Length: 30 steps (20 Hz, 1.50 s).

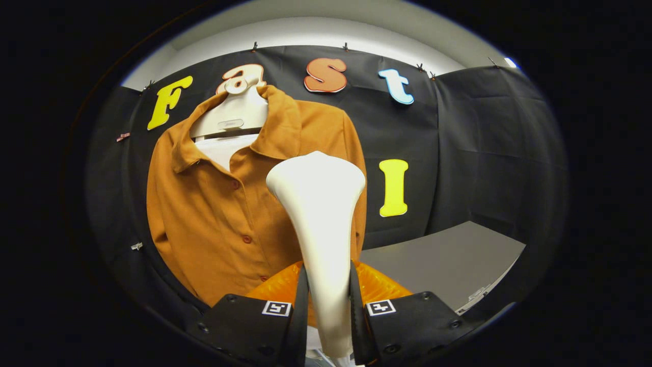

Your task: Iron the clothes twice with a garment steamer, once on the left side and once on the right side.

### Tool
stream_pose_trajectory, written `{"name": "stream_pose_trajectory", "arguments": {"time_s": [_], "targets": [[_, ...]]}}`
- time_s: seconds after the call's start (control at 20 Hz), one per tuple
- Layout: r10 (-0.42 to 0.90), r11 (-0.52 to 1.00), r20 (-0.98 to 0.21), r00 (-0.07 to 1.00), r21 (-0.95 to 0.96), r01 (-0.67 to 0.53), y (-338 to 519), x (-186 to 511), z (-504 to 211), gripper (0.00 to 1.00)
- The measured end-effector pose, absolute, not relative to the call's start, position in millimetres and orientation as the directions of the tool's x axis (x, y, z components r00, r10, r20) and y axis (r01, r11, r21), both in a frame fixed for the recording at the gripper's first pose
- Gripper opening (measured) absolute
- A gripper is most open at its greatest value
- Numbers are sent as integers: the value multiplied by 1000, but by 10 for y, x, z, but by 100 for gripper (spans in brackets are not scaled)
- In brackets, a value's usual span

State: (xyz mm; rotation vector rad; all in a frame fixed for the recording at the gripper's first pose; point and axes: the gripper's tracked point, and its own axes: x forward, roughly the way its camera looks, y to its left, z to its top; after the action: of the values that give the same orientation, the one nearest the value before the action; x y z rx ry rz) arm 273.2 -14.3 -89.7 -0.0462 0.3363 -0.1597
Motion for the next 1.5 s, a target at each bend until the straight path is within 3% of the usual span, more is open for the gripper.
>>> {"name": "stream_pose_trajectory", "arguments": {"time_s": [0.6,1.5], "targets": [[-190,982,-427,884,-100,163,-71,2956,-1361,39],[-194,979,-678,709,-91,181,-302,2613,-2552,39]]}}
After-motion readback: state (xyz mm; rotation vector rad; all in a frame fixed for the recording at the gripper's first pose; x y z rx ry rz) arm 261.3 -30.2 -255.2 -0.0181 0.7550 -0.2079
